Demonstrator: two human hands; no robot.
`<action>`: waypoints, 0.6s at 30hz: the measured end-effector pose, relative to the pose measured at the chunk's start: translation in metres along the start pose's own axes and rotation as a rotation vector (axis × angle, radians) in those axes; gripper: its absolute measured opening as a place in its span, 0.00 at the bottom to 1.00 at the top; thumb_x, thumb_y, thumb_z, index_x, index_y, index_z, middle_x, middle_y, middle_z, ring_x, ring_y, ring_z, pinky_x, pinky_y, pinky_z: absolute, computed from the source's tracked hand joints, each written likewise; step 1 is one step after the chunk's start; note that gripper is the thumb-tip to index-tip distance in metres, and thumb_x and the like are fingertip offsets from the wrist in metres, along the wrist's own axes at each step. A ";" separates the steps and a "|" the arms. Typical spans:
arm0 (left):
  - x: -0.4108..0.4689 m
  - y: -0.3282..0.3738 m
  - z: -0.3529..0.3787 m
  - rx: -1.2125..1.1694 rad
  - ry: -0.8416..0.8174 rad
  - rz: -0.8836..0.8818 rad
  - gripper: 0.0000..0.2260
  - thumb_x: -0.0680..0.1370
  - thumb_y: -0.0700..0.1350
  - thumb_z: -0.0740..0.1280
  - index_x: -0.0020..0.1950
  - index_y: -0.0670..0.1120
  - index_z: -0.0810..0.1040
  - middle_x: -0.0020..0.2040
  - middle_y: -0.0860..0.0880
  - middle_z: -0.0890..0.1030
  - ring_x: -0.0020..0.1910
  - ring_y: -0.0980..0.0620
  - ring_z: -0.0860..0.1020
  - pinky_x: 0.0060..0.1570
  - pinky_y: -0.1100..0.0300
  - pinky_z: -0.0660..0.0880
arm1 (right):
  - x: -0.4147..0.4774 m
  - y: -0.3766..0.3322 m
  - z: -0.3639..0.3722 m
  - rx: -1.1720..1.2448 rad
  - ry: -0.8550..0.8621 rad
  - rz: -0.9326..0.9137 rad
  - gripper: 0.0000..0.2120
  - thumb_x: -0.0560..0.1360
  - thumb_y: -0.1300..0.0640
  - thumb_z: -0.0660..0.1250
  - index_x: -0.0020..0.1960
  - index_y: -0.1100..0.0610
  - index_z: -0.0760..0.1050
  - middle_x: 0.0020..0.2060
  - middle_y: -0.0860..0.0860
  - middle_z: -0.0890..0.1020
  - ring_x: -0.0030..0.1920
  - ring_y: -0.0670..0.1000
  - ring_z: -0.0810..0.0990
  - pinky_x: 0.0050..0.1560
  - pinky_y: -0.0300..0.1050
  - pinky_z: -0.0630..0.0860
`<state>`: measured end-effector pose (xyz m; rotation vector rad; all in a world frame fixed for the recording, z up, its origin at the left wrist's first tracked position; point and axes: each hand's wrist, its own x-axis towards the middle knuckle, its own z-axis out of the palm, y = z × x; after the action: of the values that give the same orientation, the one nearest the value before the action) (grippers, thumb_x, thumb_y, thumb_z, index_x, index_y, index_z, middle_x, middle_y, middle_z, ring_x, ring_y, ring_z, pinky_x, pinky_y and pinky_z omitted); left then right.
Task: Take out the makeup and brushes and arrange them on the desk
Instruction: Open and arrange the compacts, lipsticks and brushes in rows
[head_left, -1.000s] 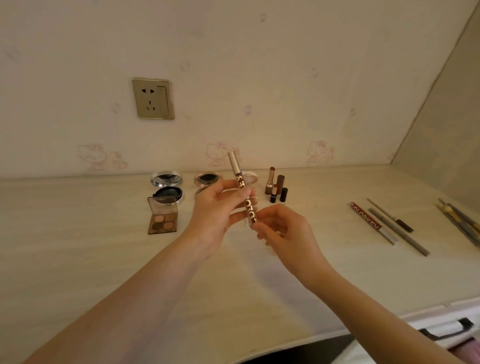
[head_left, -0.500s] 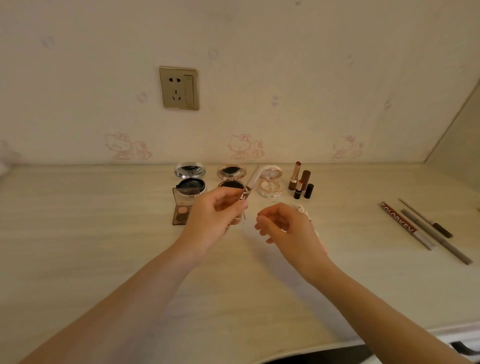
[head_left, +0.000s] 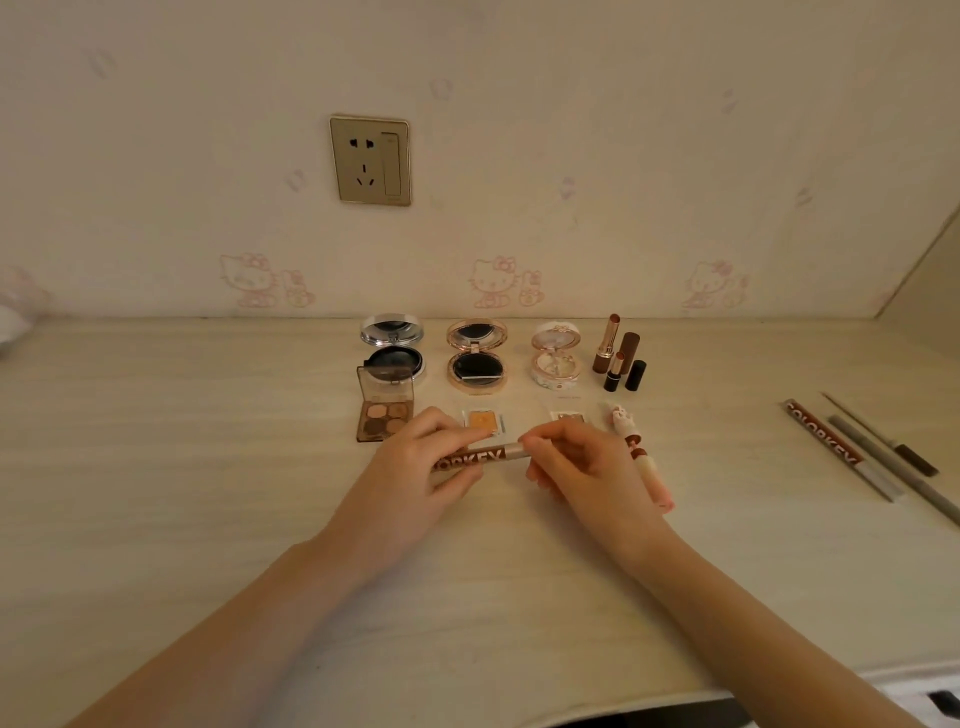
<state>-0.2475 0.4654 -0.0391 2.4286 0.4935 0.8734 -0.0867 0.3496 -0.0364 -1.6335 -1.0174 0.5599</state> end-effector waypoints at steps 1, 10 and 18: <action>-0.002 0.000 0.000 -0.015 0.026 -0.006 0.18 0.72 0.42 0.74 0.61 0.50 0.80 0.48 0.57 0.75 0.49 0.60 0.75 0.52 0.70 0.71 | 0.000 0.001 -0.001 0.021 0.006 -0.003 0.05 0.76 0.53 0.67 0.49 0.51 0.81 0.33 0.46 0.83 0.33 0.40 0.78 0.36 0.30 0.73; -0.008 0.002 -0.004 -0.152 0.110 -0.027 0.13 0.70 0.46 0.73 0.54 0.49 0.84 0.42 0.55 0.79 0.42 0.54 0.79 0.44 0.64 0.75 | -0.002 0.007 -0.008 0.098 -0.017 -0.096 0.12 0.69 0.41 0.67 0.46 0.46 0.83 0.32 0.48 0.82 0.31 0.44 0.76 0.35 0.35 0.74; -0.009 -0.006 -0.002 -0.201 0.080 -0.067 0.12 0.72 0.48 0.71 0.54 0.51 0.83 0.43 0.57 0.80 0.44 0.56 0.79 0.44 0.71 0.73 | -0.003 0.008 -0.010 0.064 -0.057 -0.137 0.14 0.73 0.66 0.70 0.46 0.45 0.81 0.48 0.43 0.82 0.52 0.44 0.80 0.47 0.38 0.77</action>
<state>-0.2564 0.4670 -0.0454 2.1902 0.4891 0.9464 -0.0780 0.3415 -0.0410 -1.4862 -1.1328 0.5440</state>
